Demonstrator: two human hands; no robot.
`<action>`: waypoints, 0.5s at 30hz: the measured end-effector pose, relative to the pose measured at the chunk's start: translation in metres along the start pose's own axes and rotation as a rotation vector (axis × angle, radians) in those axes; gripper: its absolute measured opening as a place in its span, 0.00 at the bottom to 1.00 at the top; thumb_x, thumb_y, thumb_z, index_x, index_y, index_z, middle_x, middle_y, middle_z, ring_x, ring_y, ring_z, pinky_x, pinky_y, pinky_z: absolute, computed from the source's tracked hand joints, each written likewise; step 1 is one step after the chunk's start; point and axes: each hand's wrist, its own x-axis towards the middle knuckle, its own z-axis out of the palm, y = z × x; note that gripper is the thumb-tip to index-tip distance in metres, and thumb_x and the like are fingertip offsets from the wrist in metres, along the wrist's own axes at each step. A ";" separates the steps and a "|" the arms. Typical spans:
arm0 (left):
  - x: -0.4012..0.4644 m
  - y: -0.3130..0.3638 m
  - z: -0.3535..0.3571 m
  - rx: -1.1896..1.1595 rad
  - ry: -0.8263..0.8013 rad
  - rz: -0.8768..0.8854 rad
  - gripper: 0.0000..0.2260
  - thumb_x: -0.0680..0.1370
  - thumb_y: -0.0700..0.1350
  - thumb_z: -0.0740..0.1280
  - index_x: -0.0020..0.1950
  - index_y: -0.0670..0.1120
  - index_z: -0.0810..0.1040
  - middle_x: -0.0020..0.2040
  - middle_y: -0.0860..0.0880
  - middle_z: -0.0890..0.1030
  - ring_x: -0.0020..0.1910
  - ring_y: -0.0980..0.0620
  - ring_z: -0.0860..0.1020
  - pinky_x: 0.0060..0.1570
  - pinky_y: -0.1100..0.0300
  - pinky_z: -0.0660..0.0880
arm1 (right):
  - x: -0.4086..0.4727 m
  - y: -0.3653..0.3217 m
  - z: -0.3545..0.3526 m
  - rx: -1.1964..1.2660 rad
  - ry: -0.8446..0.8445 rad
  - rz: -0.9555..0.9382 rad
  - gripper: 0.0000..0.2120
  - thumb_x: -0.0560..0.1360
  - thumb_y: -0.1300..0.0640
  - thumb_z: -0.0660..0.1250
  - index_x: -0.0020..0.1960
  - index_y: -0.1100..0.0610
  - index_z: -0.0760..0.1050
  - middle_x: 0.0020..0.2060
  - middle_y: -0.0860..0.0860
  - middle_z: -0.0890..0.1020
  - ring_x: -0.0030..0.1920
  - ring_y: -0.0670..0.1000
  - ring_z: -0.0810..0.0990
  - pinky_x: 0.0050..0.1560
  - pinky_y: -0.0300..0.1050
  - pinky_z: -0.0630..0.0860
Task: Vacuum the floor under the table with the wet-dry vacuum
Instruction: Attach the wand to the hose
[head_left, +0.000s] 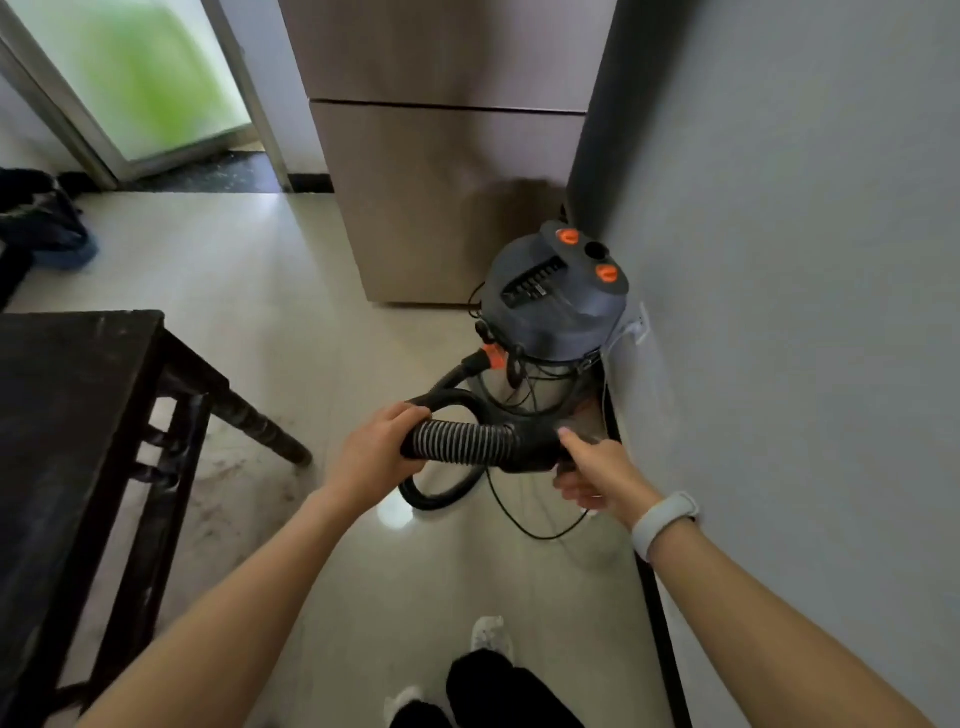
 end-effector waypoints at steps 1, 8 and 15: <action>-0.013 0.001 0.003 0.027 0.005 0.044 0.20 0.67 0.39 0.75 0.59 0.44 0.78 0.57 0.46 0.79 0.53 0.43 0.79 0.48 0.50 0.76 | -0.004 0.015 0.001 -0.180 0.035 -0.102 0.16 0.78 0.48 0.61 0.44 0.61 0.74 0.31 0.55 0.78 0.33 0.55 0.76 0.34 0.42 0.70; -0.114 0.005 0.014 0.034 -0.027 0.296 0.22 0.64 0.41 0.78 0.55 0.48 0.76 0.53 0.47 0.79 0.54 0.45 0.79 0.55 0.47 0.77 | -0.092 0.093 0.070 -0.510 -0.440 -0.567 0.22 0.76 0.44 0.65 0.66 0.52 0.67 0.51 0.45 0.75 0.51 0.45 0.76 0.46 0.36 0.71; -0.207 0.017 0.037 -0.628 -0.066 -0.513 0.30 0.78 0.45 0.66 0.76 0.47 0.56 0.75 0.50 0.59 0.71 0.53 0.62 0.71 0.54 0.59 | -0.139 0.185 0.126 -0.218 -0.285 -0.476 0.15 0.75 0.50 0.67 0.55 0.57 0.67 0.41 0.49 0.77 0.41 0.49 0.77 0.46 0.48 0.75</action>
